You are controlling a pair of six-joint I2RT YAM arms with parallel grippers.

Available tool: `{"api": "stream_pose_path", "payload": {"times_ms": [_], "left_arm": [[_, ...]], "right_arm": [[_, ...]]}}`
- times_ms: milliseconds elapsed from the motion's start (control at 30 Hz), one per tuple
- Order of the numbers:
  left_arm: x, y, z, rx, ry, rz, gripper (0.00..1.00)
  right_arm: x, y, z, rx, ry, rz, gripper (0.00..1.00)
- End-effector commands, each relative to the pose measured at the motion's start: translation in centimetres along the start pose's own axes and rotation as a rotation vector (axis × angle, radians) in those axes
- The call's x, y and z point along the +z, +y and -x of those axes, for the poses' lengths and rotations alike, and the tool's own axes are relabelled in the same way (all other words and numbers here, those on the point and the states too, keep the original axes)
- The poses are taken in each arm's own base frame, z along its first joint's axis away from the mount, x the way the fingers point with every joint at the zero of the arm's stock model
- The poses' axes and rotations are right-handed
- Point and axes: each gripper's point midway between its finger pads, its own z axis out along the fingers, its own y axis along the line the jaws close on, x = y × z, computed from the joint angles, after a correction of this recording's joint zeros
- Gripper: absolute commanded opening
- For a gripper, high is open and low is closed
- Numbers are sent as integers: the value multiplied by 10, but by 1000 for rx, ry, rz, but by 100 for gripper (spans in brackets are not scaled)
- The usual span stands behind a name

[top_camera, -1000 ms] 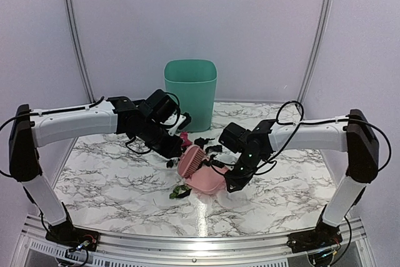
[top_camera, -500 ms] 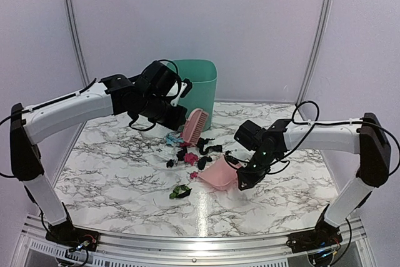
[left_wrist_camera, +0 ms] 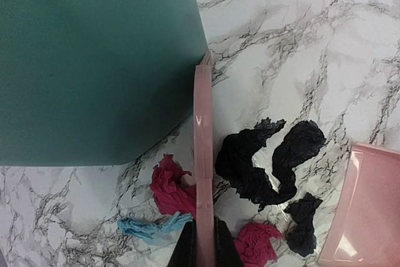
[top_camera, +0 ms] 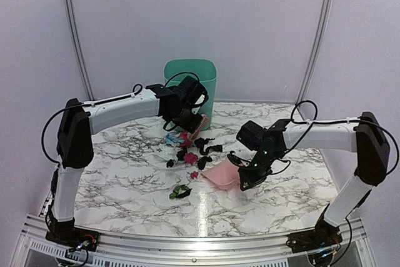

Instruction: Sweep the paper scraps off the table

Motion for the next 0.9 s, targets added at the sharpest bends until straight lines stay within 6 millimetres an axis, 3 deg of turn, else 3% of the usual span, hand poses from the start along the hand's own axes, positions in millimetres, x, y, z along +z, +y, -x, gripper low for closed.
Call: {"api": "stream_pose_path", "payload": {"times_ms": [0,100,500,867], "left_arm": [[14,0,5,75,2,6,0],[14,-16,1,76,12,-86,0],[-25,-54,-35,89,68,-279,0],[-65,-85,-45,88,98,-404,0]], "right_arm": [[0,-3,17,30,-1,7,0],[1,-4,28,15,-2,7,0],[11,-12,55,-13,-13,-10,0],[3,-31,72,-8,-103,-68,0]]}}
